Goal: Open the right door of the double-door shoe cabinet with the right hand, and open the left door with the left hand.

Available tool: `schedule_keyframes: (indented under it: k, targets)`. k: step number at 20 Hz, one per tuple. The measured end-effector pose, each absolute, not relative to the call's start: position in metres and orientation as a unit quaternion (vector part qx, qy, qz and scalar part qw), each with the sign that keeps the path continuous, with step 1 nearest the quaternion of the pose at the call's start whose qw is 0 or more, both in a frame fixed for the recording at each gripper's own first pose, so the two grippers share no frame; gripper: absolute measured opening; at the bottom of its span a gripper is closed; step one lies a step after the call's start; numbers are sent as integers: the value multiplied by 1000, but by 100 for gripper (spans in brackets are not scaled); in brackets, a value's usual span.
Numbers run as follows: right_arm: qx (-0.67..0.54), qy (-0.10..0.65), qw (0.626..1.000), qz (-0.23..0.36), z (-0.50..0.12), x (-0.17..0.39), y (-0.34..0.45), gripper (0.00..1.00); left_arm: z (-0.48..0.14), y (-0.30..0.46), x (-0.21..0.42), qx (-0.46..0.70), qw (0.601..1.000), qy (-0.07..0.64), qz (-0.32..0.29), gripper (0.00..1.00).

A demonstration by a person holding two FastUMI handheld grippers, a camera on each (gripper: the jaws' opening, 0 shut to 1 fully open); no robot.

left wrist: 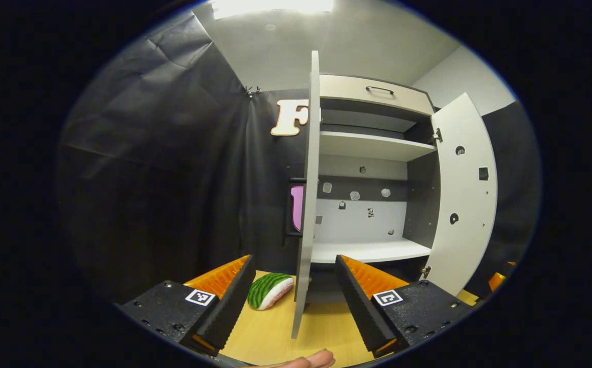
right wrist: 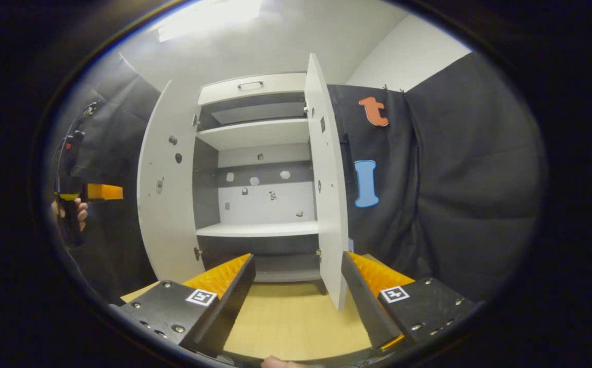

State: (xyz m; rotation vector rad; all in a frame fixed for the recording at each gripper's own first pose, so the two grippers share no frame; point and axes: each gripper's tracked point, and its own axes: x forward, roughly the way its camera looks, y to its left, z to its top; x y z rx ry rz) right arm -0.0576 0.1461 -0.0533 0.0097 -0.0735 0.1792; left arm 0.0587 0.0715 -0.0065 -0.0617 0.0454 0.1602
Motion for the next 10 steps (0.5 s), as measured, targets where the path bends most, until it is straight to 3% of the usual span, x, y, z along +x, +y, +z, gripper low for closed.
schedule_keyframes:
  k: [1,2,3,10]
  targets:
    - [5,-39,995,86,-52,-57,144,100,-8,65,56,-26,997,23,75,93]
    - [6,-41,996,84,-49,-58,143,100,-9,58,53,-22,997,23,71,96]
    - [8,-43,996,82,-47,-58,141,100,-10,51,50,-15,997,23,67,93]
    - [1,-61,995,85,-29,-63,151,100,-27,2,26,-15,998,18,57,96]
